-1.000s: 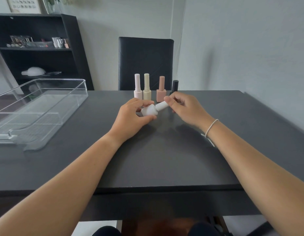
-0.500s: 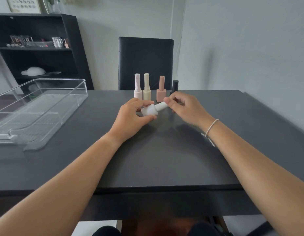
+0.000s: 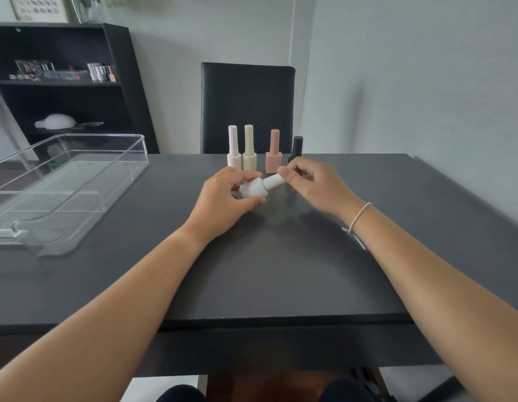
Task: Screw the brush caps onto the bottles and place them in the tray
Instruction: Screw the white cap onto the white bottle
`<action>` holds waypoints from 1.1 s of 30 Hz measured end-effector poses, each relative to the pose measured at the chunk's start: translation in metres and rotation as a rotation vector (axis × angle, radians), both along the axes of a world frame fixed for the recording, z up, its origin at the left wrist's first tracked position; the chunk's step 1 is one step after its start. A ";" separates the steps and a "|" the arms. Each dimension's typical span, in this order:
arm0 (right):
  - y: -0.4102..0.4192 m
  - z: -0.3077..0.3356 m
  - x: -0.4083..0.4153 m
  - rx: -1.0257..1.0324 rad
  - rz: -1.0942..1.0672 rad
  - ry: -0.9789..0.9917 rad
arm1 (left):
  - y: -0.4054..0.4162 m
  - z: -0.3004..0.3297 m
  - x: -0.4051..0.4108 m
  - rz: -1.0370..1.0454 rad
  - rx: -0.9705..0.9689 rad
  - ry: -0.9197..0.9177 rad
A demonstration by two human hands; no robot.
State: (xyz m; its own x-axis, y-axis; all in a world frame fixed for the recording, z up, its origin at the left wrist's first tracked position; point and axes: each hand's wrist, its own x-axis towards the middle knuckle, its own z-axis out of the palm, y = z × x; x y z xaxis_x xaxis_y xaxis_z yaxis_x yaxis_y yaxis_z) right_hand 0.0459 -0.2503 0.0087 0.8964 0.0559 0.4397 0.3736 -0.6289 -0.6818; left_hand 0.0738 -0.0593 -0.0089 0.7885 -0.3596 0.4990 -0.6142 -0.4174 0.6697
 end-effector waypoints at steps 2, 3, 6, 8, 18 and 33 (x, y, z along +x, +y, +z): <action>0.000 0.000 -0.001 0.016 0.036 -0.016 | 0.000 0.000 0.000 0.000 -0.004 -0.002; -0.001 0.001 -0.002 0.013 0.056 -0.020 | 0.000 0.000 0.000 0.000 -0.003 -0.003; -0.001 0.001 -0.002 -0.033 0.070 -0.024 | 0.000 0.000 0.001 0.002 0.003 -0.001; -0.001 0.001 -0.002 -0.036 0.044 -0.008 | 0.000 0.000 0.001 0.000 0.000 0.001; 0.000 0.000 -0.002 -0.005 0.063 0.013 | 0.000 0.000 0.000 -0.002 0.000 0.003; 0.001 0.002 -0.005 0.018 0.045 -0.001 | 0.000 0.000 -0.001 -0.005 -0.012 0.004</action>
